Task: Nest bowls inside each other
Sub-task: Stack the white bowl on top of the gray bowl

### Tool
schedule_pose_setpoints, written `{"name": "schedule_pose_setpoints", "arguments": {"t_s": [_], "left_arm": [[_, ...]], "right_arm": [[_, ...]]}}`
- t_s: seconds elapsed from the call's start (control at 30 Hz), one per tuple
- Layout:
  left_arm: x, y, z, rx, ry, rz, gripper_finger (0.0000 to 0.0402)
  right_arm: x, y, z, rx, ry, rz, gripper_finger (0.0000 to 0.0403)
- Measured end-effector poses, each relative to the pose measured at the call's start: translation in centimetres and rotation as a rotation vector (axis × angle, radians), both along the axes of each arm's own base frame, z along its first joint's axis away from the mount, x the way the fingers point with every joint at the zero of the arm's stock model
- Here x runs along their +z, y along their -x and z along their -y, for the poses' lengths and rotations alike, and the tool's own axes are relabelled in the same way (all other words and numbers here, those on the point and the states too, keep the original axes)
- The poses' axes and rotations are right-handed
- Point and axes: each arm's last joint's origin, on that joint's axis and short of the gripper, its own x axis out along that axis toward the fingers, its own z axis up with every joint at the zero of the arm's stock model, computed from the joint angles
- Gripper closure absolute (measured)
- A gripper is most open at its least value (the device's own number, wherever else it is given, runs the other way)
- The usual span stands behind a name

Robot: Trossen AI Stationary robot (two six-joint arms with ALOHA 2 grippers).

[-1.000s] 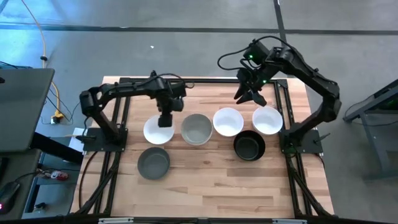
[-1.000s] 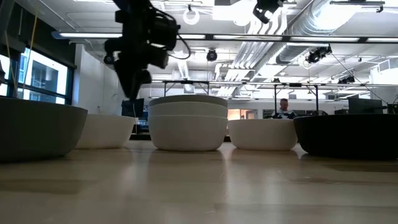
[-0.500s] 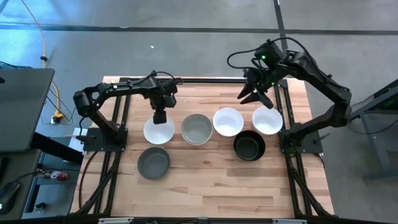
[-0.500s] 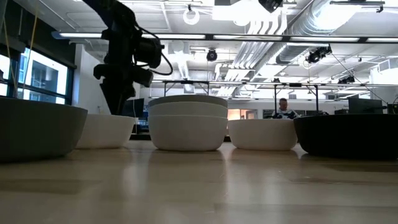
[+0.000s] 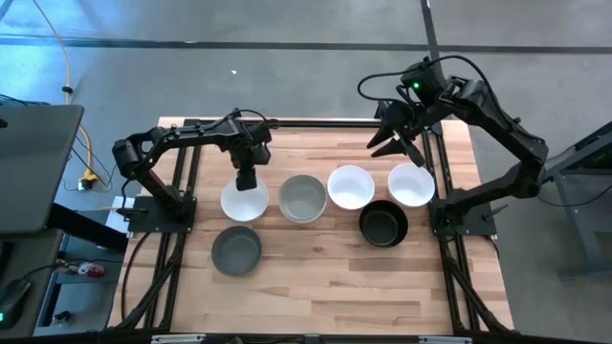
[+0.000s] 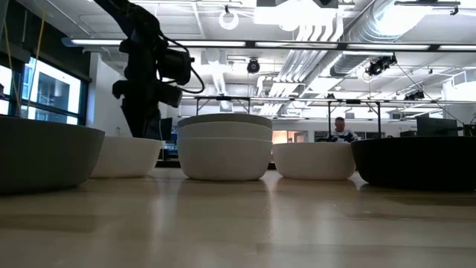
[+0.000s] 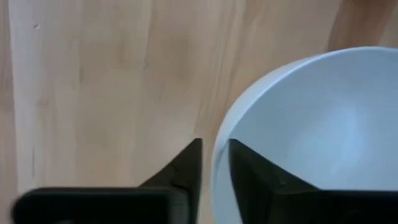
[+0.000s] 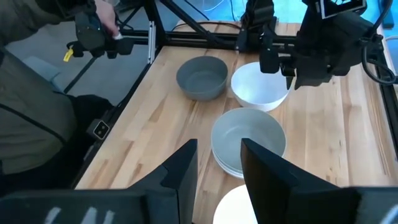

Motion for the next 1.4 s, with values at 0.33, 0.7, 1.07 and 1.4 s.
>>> {"name": "schedule_pose_setpoints", "arguments": {"t_s": [0.33,0.7,1.07,1.4], "left_arm": [[0.0,-0.1,0.0,0.005,0.02,0.022,0.0378],[0.0,-0.1,0.0,0.026,0.02,0.024,0.0318],[-0.7,-0.6,0.0,0.034,0.033,0.01,0.0317],[-1.2,-0.7,-0.2,0.031,0.037,-0.002,0.0387]], "right_arm": [[0.0,0.0,0.0,-0.016,-0.024,-0.012,0.0291],[0.0,0.0,0.0,-0.016,-0.024,-0.012,0.0291],[0.0,0.0,0.0,-0.016,-0.024,-0.013,0.0291],[0.0,0.0,0.0,-0.015,-0.023,-0.013,0.0291]]}}
